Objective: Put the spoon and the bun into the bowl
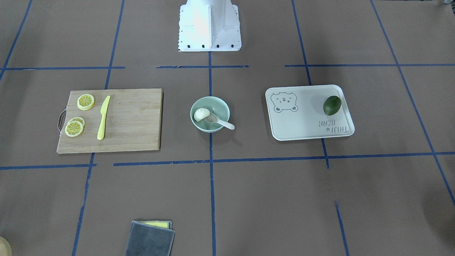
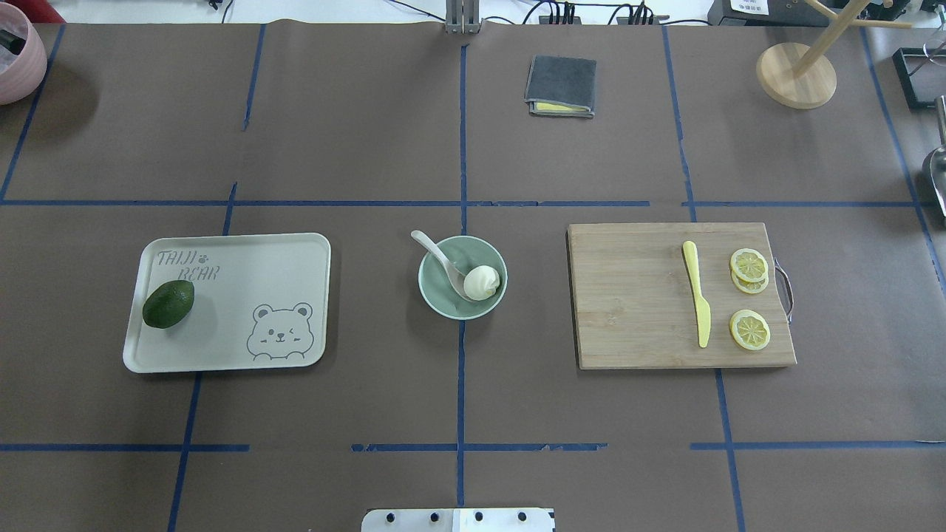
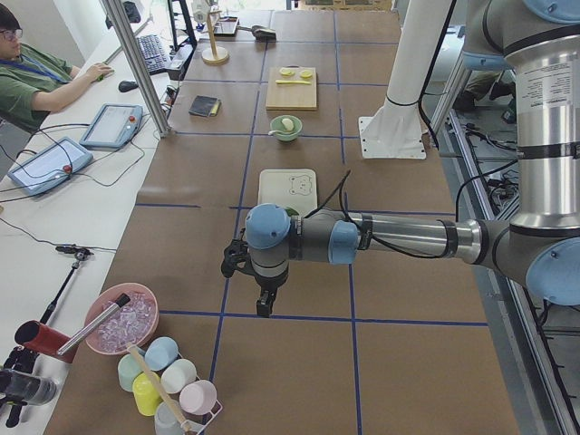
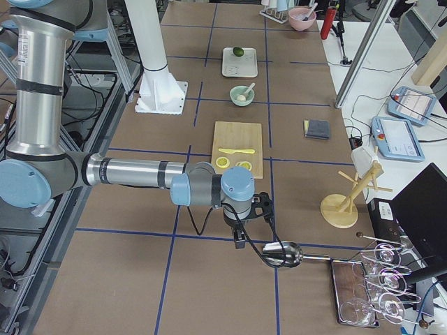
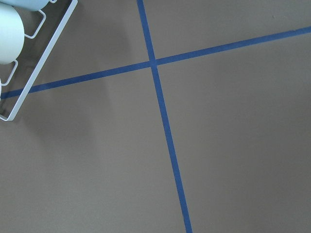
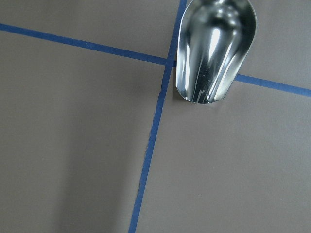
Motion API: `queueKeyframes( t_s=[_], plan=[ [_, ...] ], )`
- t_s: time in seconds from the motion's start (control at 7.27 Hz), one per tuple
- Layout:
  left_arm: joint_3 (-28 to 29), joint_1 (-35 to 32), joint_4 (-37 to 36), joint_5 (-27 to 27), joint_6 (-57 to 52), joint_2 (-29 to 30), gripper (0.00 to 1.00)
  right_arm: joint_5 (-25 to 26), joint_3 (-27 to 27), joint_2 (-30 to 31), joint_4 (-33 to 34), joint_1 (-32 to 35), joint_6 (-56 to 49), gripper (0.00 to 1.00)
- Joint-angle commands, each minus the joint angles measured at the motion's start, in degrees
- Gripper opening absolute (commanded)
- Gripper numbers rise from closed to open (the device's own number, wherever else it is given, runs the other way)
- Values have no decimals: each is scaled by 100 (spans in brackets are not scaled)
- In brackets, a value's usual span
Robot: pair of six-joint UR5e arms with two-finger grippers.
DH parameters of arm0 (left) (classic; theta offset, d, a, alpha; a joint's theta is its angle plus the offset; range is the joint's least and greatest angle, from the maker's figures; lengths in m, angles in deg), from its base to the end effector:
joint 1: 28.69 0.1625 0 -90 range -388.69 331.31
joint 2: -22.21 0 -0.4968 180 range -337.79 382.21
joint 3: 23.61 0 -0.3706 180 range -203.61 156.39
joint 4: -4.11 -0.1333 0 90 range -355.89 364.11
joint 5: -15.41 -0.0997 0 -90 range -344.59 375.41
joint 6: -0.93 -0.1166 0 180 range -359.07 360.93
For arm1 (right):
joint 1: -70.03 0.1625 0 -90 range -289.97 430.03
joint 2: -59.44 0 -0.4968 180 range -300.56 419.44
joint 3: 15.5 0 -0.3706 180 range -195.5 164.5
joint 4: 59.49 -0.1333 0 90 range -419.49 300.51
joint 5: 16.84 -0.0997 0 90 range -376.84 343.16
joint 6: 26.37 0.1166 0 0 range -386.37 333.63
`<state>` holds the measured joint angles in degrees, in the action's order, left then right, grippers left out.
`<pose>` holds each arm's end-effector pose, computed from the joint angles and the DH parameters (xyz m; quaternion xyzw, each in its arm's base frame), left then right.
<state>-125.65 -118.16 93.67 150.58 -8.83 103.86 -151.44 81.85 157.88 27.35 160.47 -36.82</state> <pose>-0.0469 -0.4023 0.7066 0.0570 0.3805 0.0936 0.9182 0.0545 -0.3998 0.7403 0.0526 -0.3761 -0.0875 0.9209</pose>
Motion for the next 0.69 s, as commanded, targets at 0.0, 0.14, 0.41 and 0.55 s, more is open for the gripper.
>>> queueKeyframes(
  t_s=[0.0,0.14,0.41,0.55],
  plan=[
    [-27,0,0,0,0,0,100,-5,3,0,0,0,0,100],
    [-35,0,0,0,0,0,100,4,3,-9,0,0,0,100],
    [-53,0,0,0,0,8,100,4,29,-9,0,0,-9,100],
    [-53,0,9,0,0,17,100,12,-5,-26,-9,0,-9,100]
  ],
)
